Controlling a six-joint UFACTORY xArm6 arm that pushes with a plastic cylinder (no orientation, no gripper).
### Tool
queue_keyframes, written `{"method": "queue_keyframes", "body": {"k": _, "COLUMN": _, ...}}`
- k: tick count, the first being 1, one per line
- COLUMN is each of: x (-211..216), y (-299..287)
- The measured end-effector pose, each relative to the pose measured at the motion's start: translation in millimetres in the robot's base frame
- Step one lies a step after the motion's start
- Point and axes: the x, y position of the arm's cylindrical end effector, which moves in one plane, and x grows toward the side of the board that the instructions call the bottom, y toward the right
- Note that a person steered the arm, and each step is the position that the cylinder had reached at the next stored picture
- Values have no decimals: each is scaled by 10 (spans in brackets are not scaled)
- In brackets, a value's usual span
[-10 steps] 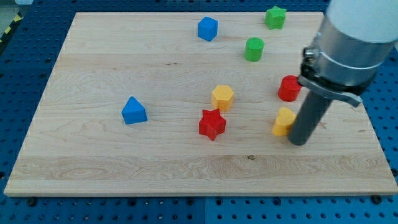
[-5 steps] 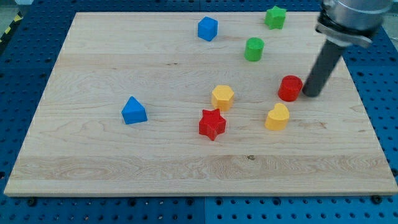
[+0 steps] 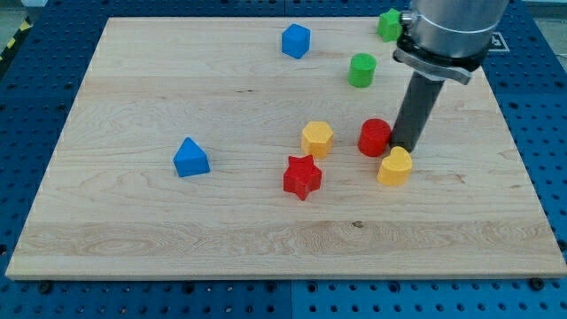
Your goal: Slide the red circle closer to the yellow hexagon
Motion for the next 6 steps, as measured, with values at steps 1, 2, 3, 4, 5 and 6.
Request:
{"method": "queue_keyframes", "body": {"k": 1, "x": 40, "y": -130}}
{"method": "queue_keyframes", "body": {"k": 2, "x": -51, "y": -129}}
{"method": "queue_keyframes", "body": {"k": 3, "x": -403, "y": -260}}
{"method": "queue_keyframes", "body": {"k": 4, "x": -376, "y": -371}}
{"method": "queue_keyframes", "body": {"k": 5, "x": -237, "y": -438}}
{"method": "queue_keyframes", "body": {"k": 6, "x": -212, "y": -438}}
